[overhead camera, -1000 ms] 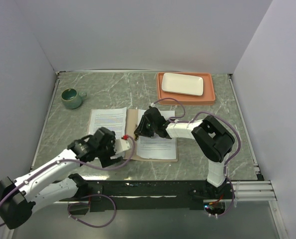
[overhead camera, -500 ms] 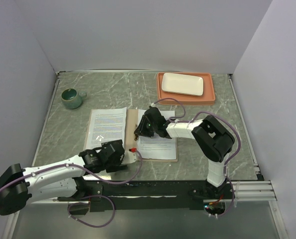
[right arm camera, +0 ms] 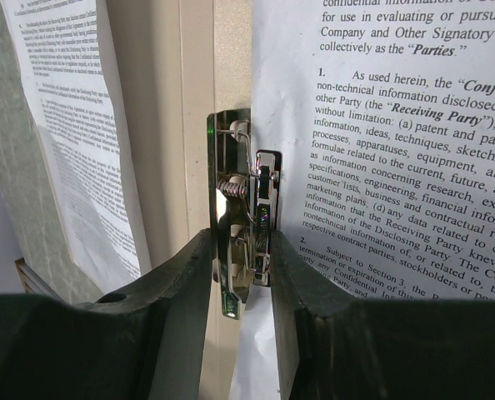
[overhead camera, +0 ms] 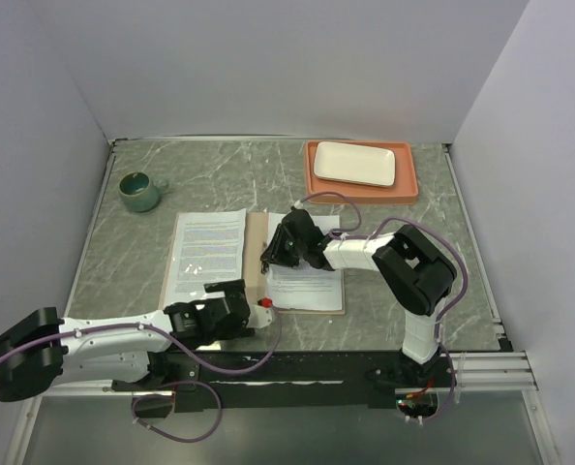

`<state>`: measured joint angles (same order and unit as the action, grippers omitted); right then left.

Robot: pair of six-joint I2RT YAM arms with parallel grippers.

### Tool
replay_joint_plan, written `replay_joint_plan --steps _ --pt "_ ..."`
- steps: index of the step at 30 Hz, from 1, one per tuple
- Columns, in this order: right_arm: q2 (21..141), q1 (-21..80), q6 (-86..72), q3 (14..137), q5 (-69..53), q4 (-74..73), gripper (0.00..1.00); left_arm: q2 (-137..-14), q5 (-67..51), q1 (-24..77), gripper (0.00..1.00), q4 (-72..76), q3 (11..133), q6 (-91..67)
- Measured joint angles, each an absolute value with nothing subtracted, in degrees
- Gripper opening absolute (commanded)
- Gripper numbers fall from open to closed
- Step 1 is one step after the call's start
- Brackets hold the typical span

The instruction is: Put the files into the folder

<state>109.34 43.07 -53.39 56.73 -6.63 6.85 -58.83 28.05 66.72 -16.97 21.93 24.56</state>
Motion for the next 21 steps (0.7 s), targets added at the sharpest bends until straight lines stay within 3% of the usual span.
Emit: replay_joint_plan --steps 12,19,21 --pt "109.3 42.7 -54.2 56.2 -7.4 7.7 0.00 -61.9 39.3 71.8 0.99 -0.6 15.6 29.5" --pt "109.3 42.5 -54.3 56.1 -7.9 8.0 0.00 -66.2 41.0 74.2 0.32 0.9 15.4 28.2" --pt "109.3 42.5 -54.4 56.1 -7.9 8.1 0.00 -67.2 40.6 74.8 0.26 -0.3 15.2 27.6"
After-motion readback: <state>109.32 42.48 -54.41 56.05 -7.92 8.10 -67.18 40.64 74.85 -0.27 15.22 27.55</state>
